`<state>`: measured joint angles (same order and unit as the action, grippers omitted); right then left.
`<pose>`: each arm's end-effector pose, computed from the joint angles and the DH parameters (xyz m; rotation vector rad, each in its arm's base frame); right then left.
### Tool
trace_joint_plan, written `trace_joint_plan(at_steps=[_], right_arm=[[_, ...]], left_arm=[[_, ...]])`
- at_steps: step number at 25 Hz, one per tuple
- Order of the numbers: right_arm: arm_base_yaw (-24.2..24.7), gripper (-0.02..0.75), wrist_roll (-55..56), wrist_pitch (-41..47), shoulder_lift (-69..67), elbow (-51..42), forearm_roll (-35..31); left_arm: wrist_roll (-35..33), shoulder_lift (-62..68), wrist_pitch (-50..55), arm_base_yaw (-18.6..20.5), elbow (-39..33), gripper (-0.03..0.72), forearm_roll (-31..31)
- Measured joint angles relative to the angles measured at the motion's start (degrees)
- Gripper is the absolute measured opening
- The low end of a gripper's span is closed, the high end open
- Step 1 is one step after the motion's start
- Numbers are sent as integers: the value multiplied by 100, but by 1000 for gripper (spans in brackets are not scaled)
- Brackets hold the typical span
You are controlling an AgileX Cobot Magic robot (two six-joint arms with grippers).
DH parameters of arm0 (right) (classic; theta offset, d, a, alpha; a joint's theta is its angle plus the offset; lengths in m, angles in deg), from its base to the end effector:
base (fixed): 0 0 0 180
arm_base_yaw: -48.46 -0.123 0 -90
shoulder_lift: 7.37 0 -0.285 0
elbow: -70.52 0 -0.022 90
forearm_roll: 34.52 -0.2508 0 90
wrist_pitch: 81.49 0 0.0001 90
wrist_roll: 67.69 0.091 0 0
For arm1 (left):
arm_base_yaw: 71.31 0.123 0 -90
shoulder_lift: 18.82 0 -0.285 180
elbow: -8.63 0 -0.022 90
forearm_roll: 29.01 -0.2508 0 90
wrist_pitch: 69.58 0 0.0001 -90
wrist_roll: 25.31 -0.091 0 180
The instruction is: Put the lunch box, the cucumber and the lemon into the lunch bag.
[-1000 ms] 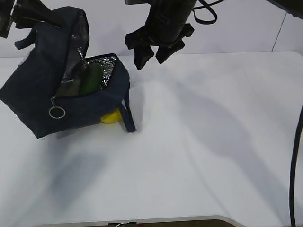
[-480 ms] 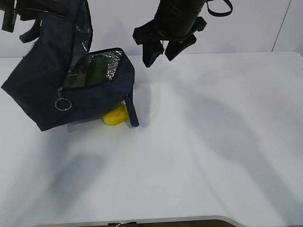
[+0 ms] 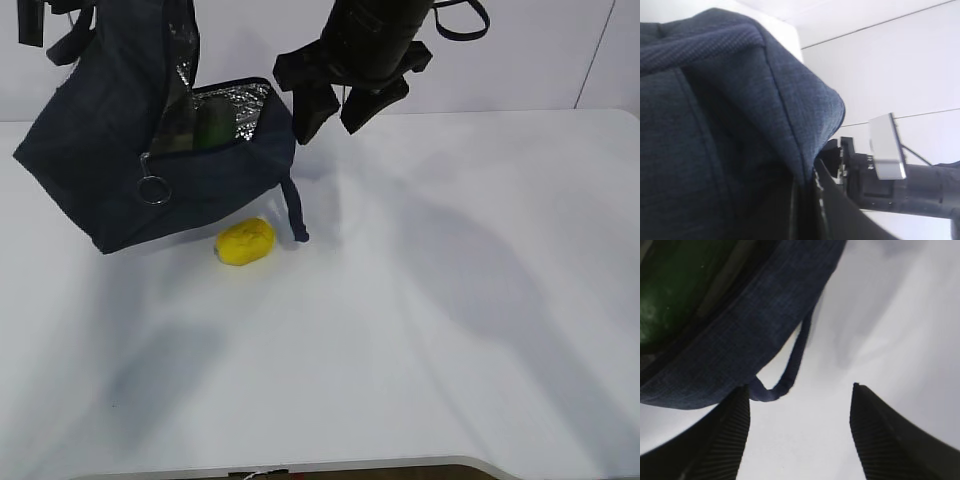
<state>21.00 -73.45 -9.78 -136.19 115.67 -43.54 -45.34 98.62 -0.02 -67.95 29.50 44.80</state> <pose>0.4048 0.2256 0.3129 -0.7588 2.6240 0.3276 0.4159 -0.0576 0.3418 -0.0658 2.2368 -1.5330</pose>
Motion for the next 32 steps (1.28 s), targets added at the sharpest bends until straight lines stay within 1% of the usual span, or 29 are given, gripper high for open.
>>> trace_joint_plan(at_steps=[9,14,17,22,28,32], right_arm=[[0,499,0,0,0,0,22],[0,499,0,0,0,0,87],[0,499,4,0,0,0,180],[0,499,4,0,0,0,246],[0,499,4,0,0,0,246],[0,499,4,0,0,0,235]], left_arm=[[-120,0,-83,0,-10,-17,-39],[-139,0,-352,0,-10,-17,-75],[-139,0,-559,64,-10,-17,-50],[-153,0,-635,349,-10,-17,191],[-153,0,-472,792,-10,-17,189],[-153,0,-313,935,-10,-17,-7]])
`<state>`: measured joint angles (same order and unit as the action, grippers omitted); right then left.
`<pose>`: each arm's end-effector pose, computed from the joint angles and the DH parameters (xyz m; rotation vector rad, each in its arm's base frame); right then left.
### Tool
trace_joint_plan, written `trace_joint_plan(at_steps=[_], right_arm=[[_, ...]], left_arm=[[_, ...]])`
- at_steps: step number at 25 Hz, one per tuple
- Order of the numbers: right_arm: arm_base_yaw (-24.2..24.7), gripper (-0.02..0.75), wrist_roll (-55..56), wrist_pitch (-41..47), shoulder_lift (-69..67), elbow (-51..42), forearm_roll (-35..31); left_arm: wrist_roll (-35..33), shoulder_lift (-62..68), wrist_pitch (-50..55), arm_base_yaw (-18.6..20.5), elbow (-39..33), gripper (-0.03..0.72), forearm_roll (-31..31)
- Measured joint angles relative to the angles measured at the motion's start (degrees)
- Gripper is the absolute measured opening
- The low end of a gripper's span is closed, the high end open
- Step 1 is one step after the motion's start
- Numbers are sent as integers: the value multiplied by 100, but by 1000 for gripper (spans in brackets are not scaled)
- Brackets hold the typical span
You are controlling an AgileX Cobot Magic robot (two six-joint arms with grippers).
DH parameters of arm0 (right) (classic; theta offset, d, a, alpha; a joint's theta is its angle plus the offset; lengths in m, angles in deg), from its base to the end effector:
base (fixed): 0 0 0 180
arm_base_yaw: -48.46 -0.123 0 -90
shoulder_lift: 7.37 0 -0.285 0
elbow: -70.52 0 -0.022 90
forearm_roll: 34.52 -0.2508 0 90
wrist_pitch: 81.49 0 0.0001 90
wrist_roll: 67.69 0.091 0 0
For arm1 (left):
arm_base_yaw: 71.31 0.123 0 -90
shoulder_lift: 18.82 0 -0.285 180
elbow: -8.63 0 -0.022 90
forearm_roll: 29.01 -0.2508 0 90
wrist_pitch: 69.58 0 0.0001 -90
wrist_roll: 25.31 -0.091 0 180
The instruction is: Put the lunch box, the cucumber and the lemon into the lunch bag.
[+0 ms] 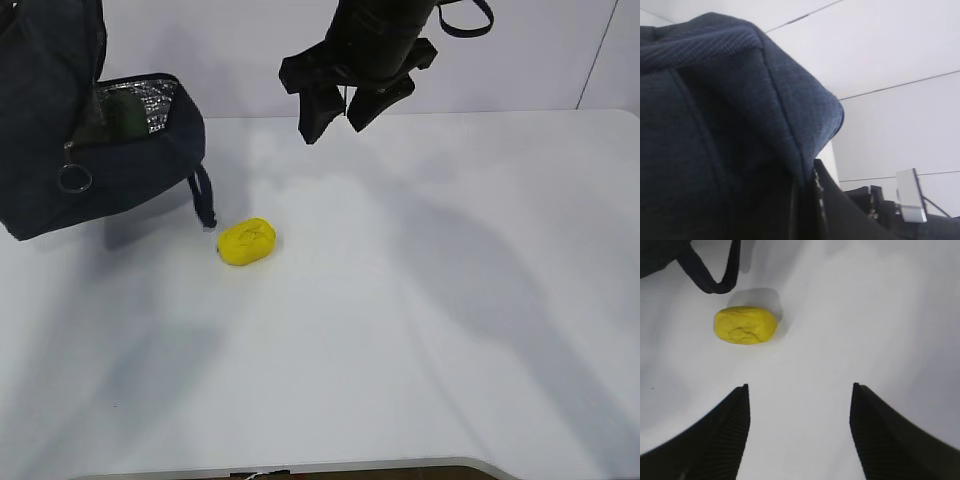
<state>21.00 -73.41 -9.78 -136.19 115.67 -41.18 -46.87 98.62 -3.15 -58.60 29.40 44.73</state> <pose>0.4064 0.2225 0.3124 -0.7630 2.6204 0.2711 0.4238 0.0135 0.3412 -0.2543 2.1445 -1.3892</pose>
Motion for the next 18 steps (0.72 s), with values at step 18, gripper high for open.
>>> trace_joint_plan(at_steps=[18], right_arm=[[0,499,349,-13,-675,0,-671]], left_arm=[[10,0,274,0,0,-17,-1359]])
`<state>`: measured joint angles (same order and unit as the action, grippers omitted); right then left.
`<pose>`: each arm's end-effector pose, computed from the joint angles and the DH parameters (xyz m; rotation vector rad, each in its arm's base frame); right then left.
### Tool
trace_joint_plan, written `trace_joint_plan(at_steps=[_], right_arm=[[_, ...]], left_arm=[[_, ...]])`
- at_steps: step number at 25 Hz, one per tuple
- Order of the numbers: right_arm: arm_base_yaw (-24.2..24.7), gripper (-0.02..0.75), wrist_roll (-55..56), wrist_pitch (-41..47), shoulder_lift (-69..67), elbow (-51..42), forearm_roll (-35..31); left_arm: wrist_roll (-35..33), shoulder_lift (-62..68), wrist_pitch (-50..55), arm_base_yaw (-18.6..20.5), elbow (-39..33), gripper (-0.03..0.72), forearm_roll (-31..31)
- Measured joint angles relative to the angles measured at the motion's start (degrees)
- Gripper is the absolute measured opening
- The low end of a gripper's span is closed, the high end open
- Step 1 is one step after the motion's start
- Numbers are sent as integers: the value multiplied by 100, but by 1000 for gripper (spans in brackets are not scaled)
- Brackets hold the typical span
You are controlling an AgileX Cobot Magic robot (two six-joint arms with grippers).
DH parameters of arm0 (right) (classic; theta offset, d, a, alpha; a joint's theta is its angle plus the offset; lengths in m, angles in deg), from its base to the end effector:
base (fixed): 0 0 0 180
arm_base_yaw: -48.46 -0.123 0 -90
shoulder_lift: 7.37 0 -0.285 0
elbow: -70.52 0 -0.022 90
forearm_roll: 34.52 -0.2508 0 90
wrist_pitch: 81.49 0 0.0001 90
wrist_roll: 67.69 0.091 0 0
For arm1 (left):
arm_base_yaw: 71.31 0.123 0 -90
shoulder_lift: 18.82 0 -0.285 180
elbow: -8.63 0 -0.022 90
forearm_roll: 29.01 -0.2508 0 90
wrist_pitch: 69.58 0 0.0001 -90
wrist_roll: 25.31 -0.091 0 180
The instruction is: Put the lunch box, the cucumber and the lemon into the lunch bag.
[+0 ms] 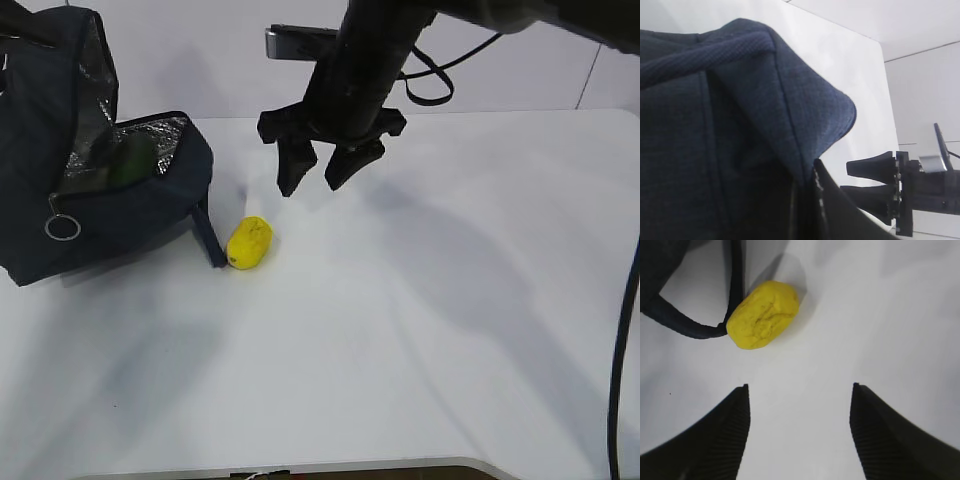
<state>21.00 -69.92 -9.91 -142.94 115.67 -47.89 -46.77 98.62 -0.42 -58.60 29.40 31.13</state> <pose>0.4189 0.2402 0.2584 -0.6781 2.7747 0.4250 0.4163 0.0183 0.3228 -0.1454 2.3623 -1.1843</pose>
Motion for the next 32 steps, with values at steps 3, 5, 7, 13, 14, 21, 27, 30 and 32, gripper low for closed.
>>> trace_joint_plan(at_steps=[3,5,7,13,14,21,27,30,32], right_arm=[[0,499,223,-9,-149,0,-156],[0,499,256,-9,-230,0,-346],[-11,499,294,-22,-280,0,-524],[-179,499,302,-403,-316,-9,-648],[-179,499,317,-486,-316,-9,-660],[-192,499,464,-884,-324,-9,-607],[-192,499,759,-987,-569,-12,-607],[-194,499,871,-1069,-672,-22,-633],[-194,499,899,-1164,-733,-22,-700]], left_arm=[[0,0,0,0,0,-17,-78],[0,0,0,0,0,-17,-149],[0,0,12,0,0,-17,-200],[0,0,37,0,0,-17,-303],[0,0,37,0,0,-17,-313],[0,0,45,0,0,-17,-313],[0,0,48,0,0,-17,-336],[0,0,48,0,0,-17,-372],[0,0,58,0,0,-17,-437]])
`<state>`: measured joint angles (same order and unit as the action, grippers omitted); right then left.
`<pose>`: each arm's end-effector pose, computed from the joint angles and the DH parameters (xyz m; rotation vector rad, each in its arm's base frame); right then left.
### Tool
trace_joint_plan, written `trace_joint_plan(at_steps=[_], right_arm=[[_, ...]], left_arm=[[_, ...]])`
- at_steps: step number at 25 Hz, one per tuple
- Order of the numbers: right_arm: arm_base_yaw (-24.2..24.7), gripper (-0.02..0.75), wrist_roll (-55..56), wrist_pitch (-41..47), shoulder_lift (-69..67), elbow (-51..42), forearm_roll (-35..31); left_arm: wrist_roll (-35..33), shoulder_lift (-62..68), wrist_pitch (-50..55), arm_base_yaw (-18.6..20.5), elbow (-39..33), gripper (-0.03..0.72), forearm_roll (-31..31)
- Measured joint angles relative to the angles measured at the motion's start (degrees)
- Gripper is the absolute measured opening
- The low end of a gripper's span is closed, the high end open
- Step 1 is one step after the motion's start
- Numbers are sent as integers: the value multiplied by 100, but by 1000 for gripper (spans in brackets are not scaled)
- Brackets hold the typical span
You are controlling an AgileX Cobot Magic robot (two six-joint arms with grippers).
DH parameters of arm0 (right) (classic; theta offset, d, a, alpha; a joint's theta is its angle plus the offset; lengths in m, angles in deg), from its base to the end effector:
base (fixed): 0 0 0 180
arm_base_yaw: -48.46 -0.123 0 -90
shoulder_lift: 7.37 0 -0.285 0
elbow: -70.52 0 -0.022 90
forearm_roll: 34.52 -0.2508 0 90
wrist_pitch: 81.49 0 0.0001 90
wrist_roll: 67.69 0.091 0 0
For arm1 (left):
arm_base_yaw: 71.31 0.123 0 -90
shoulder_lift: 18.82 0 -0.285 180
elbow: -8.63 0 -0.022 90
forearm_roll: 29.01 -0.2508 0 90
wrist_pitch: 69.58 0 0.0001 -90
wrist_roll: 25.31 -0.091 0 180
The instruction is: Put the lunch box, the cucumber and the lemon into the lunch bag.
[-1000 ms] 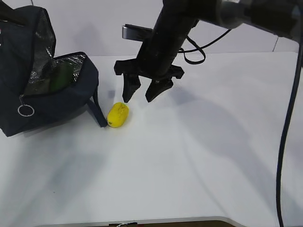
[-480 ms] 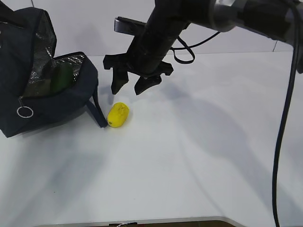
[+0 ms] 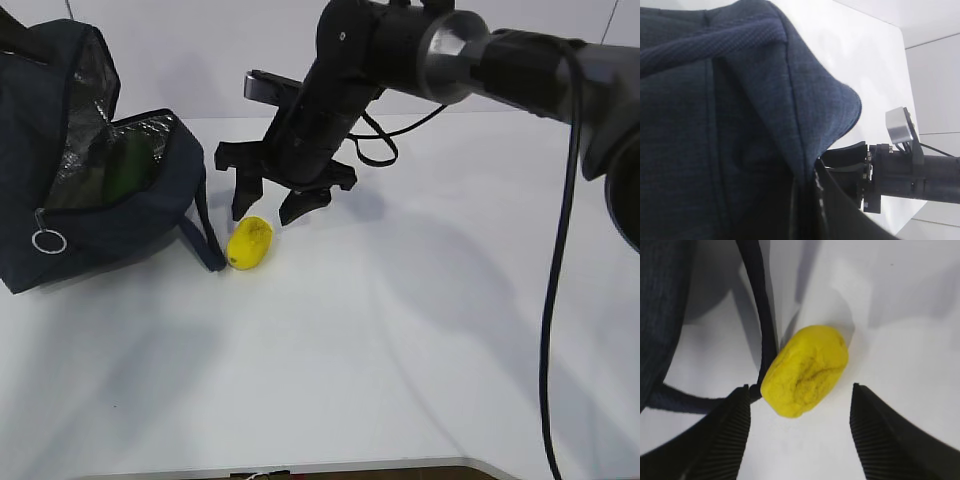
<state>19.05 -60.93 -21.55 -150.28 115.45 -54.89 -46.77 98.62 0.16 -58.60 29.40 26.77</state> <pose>0.4339 0.2761 0.2024 -0.3876 2.7894 0.6327 0.4141 0.0210 0.3173 -0.1144 2.4258 -1.1097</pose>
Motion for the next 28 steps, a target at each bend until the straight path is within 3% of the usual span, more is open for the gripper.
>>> trace_joint_plan(at_steps=[28], right_arm=[[-96,498,322,-641,-290,0,57]], left_arm=[[0,0,24,0,0,-17,-128]])
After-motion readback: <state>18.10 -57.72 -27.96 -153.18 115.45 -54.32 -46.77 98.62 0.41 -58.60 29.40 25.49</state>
